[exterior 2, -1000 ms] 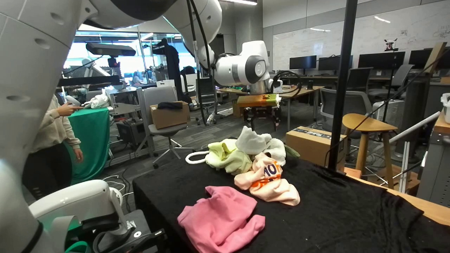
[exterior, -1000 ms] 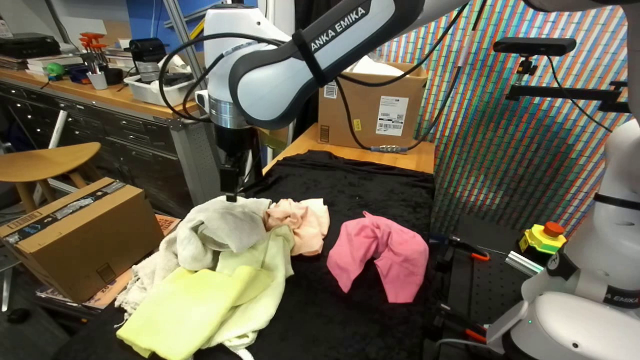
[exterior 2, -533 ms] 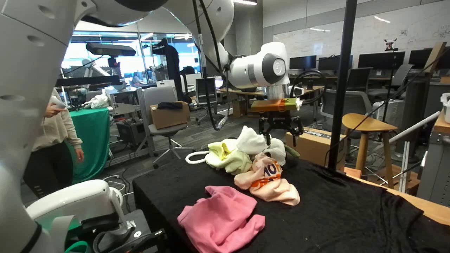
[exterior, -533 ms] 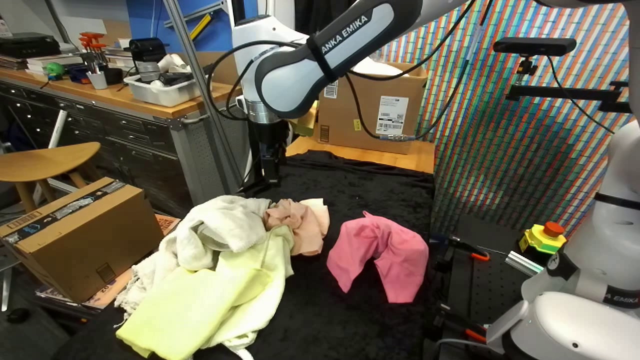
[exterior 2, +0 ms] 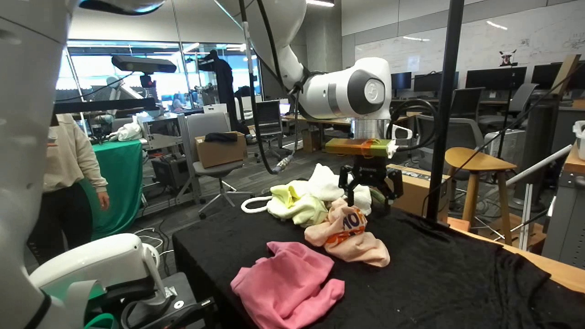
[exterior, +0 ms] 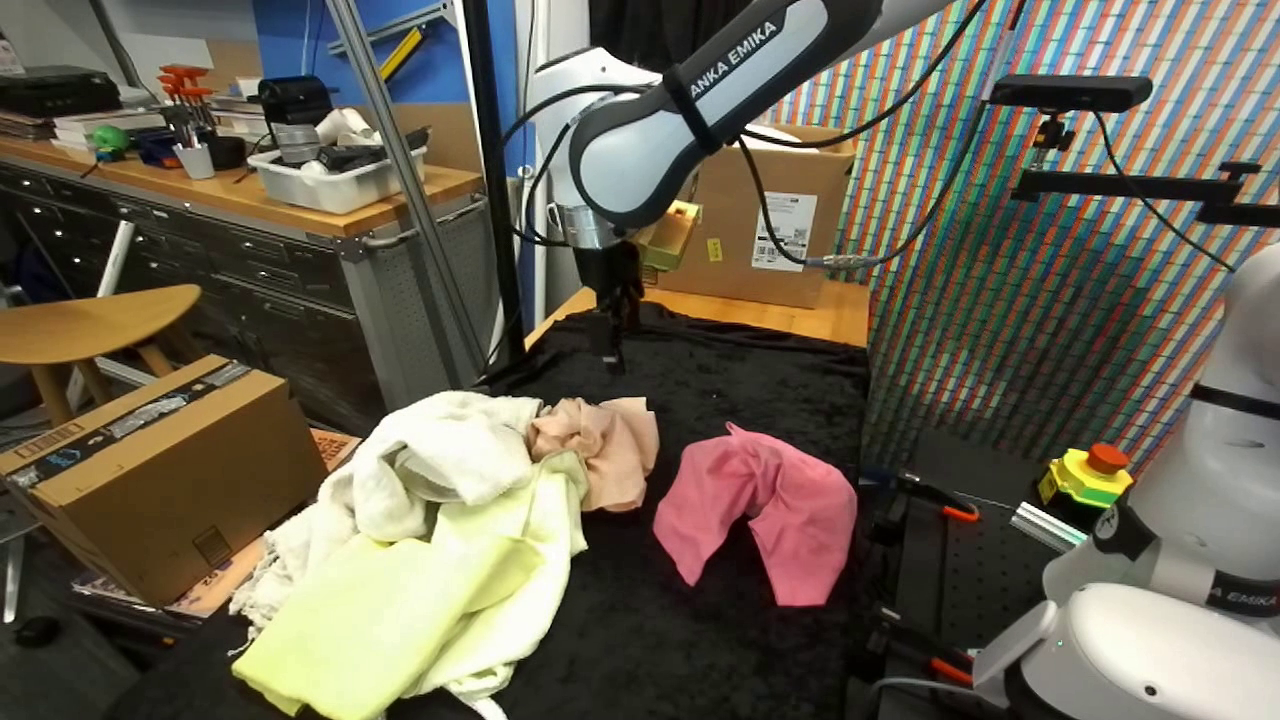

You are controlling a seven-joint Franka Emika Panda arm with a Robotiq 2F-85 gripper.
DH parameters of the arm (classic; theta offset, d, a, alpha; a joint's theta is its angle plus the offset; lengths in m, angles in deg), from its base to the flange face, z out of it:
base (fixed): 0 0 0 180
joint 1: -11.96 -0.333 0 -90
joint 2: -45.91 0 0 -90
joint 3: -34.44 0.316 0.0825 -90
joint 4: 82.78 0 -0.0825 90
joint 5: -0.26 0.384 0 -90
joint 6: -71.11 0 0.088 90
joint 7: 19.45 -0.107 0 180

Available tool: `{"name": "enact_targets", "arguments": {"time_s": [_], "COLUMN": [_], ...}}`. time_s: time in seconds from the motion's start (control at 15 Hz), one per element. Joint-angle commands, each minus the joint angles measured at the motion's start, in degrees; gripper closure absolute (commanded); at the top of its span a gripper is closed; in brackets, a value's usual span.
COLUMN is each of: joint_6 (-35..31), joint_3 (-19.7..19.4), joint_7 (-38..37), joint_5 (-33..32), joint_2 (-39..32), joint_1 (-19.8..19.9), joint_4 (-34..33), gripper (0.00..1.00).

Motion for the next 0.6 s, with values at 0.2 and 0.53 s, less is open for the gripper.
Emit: {"name": "enact_targets", "arguments": {"time_s": [0.2, 0.53], "joint_6": [-3.12, -8.88], "joint_3": [0.04, -0.67], "joint_7": [0.28, 3.23], "joint_5": [5.79, 8.24], "joint_2": [11.49, 18.21], "joint_1": [3.55, 6.0], "joint_4": [17.74, 29.72], "gripper": [0.0, 0.0]}}
